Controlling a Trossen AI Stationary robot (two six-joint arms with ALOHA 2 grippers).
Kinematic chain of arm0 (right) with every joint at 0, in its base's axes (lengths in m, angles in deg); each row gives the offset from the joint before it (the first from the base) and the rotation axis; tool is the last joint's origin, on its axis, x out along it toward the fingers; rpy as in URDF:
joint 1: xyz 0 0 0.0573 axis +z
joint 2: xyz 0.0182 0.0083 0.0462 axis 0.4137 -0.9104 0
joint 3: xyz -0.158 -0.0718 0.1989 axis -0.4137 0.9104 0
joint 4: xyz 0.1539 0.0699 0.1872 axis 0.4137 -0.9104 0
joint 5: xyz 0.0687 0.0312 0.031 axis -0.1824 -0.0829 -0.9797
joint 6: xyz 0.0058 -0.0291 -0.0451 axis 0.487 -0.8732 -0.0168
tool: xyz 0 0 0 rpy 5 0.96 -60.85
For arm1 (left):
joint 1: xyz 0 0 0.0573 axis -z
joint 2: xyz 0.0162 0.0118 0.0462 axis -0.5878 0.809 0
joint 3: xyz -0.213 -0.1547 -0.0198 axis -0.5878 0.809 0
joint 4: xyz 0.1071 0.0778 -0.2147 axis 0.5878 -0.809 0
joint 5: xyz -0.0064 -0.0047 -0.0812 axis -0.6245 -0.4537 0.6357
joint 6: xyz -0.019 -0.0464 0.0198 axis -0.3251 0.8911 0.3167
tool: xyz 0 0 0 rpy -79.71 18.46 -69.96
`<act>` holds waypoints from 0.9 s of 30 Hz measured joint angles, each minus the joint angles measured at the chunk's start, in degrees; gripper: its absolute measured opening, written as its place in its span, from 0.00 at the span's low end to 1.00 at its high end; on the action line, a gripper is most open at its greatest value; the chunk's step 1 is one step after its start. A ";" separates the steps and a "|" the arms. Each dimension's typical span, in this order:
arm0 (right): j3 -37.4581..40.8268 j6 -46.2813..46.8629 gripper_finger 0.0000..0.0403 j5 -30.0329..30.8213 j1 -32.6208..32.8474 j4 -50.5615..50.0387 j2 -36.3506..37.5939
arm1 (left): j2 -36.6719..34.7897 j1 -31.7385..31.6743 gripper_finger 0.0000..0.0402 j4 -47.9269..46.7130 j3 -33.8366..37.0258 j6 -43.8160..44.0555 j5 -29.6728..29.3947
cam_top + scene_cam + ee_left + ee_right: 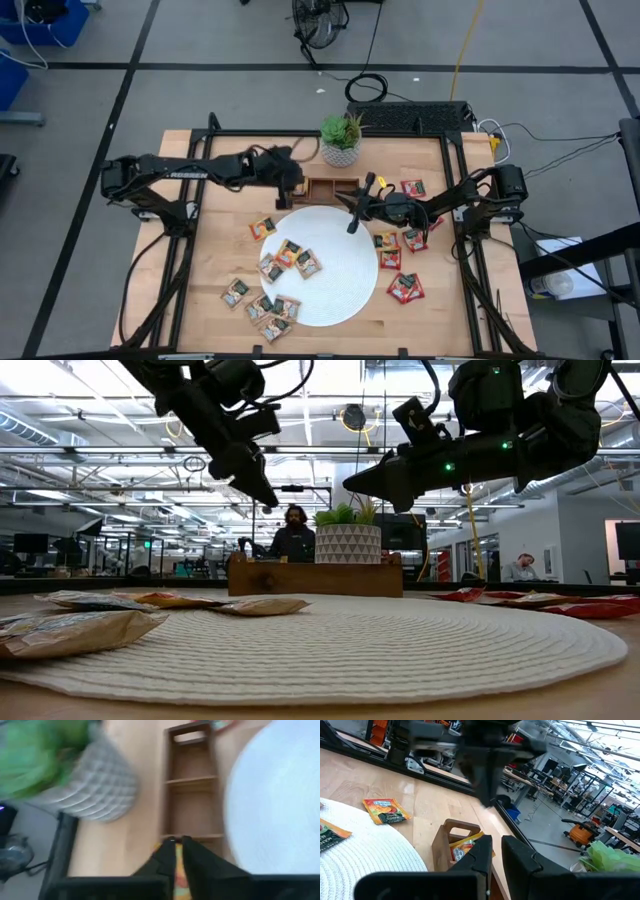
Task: Pick & Place Tea
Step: Put the mango tea bag into the wooden organizer
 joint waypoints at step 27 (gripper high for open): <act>-0.01 -0.53 0.08 0.00 0.00 0.46 0.00 | 26.93 -0.25 0.00 -27.84 -22.53 4.44 -1.75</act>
